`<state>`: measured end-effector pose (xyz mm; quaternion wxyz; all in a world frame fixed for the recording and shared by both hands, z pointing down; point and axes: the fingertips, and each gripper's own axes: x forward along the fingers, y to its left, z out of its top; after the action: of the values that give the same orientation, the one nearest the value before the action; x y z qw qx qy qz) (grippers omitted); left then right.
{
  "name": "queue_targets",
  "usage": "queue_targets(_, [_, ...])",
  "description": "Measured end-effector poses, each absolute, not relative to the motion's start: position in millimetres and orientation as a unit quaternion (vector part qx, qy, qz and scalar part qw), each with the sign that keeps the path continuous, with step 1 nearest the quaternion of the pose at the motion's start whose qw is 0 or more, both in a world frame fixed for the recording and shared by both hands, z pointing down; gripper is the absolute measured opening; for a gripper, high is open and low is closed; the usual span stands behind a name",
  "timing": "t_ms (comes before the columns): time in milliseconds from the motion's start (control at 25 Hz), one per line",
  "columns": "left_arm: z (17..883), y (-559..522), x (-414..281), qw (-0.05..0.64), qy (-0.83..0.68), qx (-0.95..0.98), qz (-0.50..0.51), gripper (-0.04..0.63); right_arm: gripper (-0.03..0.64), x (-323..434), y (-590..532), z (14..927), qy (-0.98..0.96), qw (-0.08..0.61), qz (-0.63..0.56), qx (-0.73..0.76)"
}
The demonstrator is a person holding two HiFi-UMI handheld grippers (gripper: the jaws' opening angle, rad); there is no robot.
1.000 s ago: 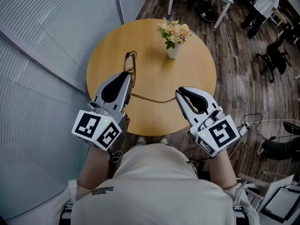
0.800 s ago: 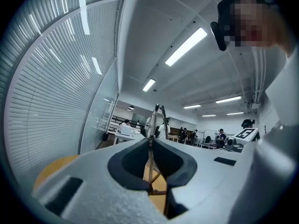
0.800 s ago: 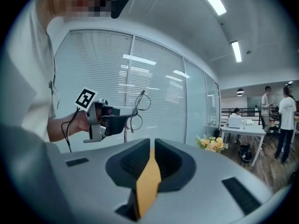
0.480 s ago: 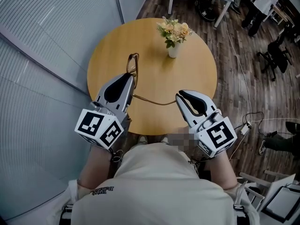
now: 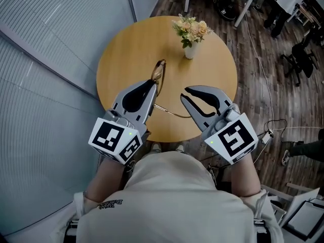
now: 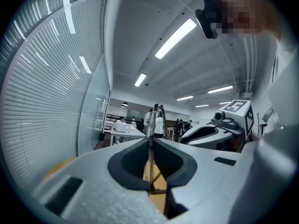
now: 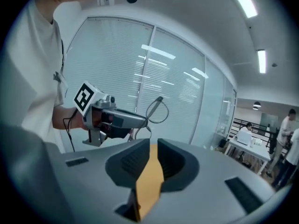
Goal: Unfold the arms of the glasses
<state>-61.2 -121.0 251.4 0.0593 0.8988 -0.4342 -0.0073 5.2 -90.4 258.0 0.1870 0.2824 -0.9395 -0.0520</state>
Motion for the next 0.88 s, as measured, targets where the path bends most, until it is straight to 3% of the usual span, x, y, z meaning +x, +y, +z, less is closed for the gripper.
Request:
queue_targets(360, [262, -112, -43, 0.063, -0.411, 0.909, 0.004, 0.043, 0.035, -34, -77, 300, -0.936, 0.281, -0.075, 0.2])
queue_targets(880, [272, -111, -34, 0.07, -0.398, 0.915, 0.021, 0.044, 0.034, -44, -79, 319, -0.941, 0.279, -0.023, 0.19])
